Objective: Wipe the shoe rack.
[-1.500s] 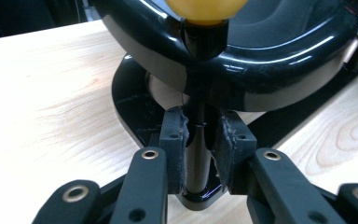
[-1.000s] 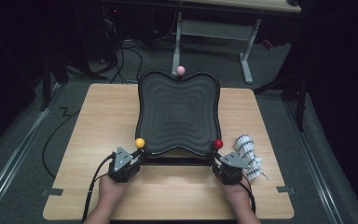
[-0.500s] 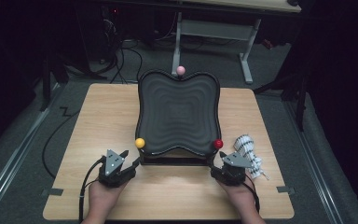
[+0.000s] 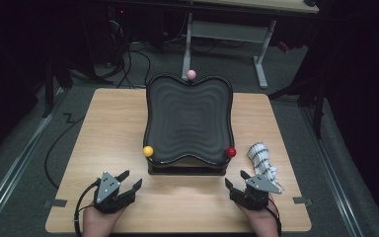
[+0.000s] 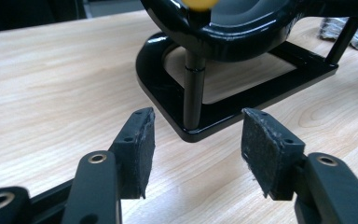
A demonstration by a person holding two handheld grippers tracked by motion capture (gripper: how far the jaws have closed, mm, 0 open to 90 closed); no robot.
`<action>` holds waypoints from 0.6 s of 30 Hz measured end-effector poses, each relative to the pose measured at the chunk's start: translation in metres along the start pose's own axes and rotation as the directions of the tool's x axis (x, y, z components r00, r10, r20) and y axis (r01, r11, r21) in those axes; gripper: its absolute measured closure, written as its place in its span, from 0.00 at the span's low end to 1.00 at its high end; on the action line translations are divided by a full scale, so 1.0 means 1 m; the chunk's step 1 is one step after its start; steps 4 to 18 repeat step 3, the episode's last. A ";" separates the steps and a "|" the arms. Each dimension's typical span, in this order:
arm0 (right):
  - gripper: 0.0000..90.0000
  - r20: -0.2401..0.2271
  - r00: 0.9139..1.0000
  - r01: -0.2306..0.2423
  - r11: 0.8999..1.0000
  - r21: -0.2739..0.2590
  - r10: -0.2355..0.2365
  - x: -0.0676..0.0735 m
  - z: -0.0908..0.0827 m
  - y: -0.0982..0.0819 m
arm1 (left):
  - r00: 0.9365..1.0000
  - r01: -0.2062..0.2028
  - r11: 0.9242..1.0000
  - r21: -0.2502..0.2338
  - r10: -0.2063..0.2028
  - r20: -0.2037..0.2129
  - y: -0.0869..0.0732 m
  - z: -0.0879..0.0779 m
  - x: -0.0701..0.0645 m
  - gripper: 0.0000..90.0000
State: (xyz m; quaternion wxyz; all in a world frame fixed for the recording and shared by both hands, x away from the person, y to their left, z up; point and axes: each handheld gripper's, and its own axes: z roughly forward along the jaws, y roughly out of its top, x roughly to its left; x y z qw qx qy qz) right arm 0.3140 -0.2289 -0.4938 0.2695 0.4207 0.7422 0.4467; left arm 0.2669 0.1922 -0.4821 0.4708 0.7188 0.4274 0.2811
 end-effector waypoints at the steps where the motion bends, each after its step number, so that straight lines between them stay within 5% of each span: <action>1: 0.39 -0.001 1.000 0.006 1.000 -0.001 -0.006 0.002 0.001 -0.001 | 1.000 -0.008 1.000 0.004 0.008 -0.003 0.000 0.001 -0.001 0.50; 18: 0.39 -0.003 1.000 0.018 1.000 -0.003 -0.018 0.004 0.002 -0.002 | 1.000 -0.023 1.000 0.012 0.023 -0.007 0.000 0.002 -0.002 0.50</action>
